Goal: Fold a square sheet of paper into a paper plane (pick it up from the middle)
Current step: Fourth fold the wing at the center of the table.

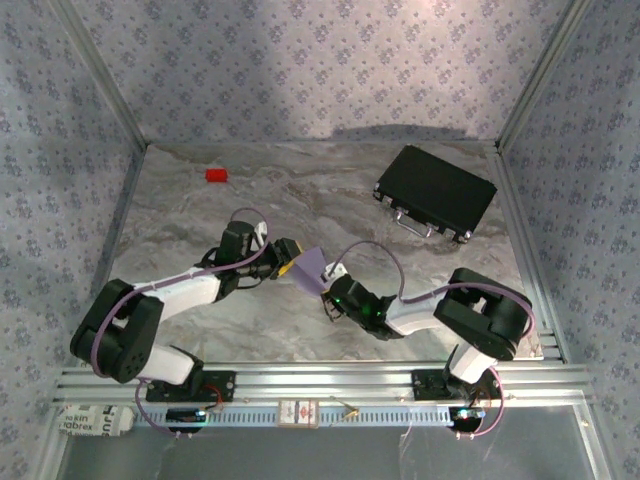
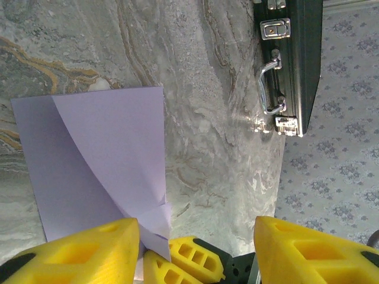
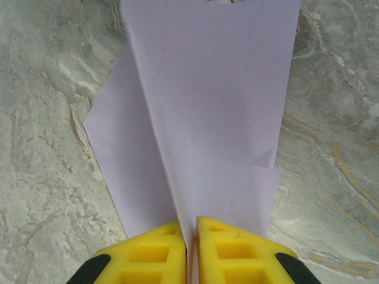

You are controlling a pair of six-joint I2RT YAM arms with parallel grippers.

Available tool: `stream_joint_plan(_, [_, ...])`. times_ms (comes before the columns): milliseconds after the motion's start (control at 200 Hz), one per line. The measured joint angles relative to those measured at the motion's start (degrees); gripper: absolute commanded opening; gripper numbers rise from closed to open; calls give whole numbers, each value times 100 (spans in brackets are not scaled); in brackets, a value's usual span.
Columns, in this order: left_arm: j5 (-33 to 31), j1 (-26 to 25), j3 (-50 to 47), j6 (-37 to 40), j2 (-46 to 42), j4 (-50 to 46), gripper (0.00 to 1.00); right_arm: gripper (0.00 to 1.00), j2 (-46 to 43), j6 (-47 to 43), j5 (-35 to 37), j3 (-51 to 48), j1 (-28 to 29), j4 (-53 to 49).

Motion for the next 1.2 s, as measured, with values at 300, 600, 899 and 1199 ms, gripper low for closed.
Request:
stream_joint_plan(300, [-7,2,-37,-24,-2,-33,37,13,0,363,-492,-201,-192,433])
stream_joint_plan(600, [-22,2,-111,-52,-2,-28,8,11,0,929,-1126,-422,-461,887])
stream_joint_plan(899, [-15,-2,-116,-92,85,63,4,11,0,1617,-1790,-522,-791,1121])
stream_joint_plan(1199, [131,-179,-114,-114,487,372,4,10,68,2203,-2264,-529,-1043,1233])
